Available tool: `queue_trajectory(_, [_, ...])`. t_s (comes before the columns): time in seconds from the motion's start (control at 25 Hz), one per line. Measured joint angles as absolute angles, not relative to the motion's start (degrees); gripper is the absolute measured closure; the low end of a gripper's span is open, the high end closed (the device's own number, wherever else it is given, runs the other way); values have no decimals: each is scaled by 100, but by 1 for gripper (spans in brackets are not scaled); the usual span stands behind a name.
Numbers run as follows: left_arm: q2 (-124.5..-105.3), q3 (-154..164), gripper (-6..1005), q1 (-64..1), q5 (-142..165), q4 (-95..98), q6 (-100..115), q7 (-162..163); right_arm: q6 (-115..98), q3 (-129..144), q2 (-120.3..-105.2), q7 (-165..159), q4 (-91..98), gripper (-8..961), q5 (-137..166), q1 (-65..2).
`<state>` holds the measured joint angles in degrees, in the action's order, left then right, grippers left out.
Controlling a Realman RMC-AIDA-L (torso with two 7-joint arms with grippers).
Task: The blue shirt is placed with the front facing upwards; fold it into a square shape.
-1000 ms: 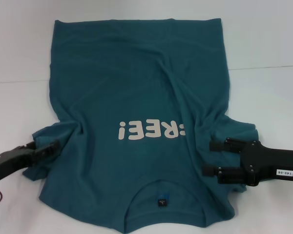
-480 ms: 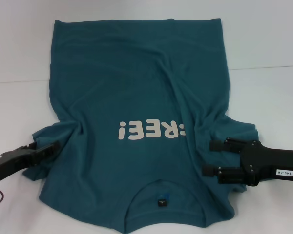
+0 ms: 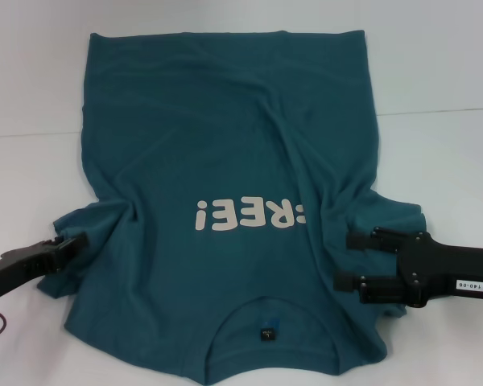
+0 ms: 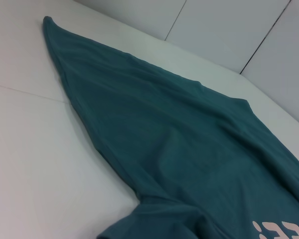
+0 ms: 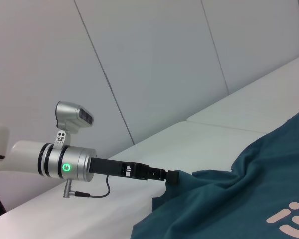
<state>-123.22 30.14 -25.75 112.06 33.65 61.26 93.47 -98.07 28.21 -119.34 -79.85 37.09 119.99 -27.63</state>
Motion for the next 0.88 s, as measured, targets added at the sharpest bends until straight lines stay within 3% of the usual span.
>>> queue_trajectory(0.36, [-12322,3015,901,-2597,11208,3371,6116,9351,-9808,2821,-11933,-7980,3709,74,11987,-2751])
queue_trajectory(0.88, [-12248,2973,999,-2619,11206,3467,6079,9357,-9699,2812,-11933,-7976,3564,79,11781,-2753])
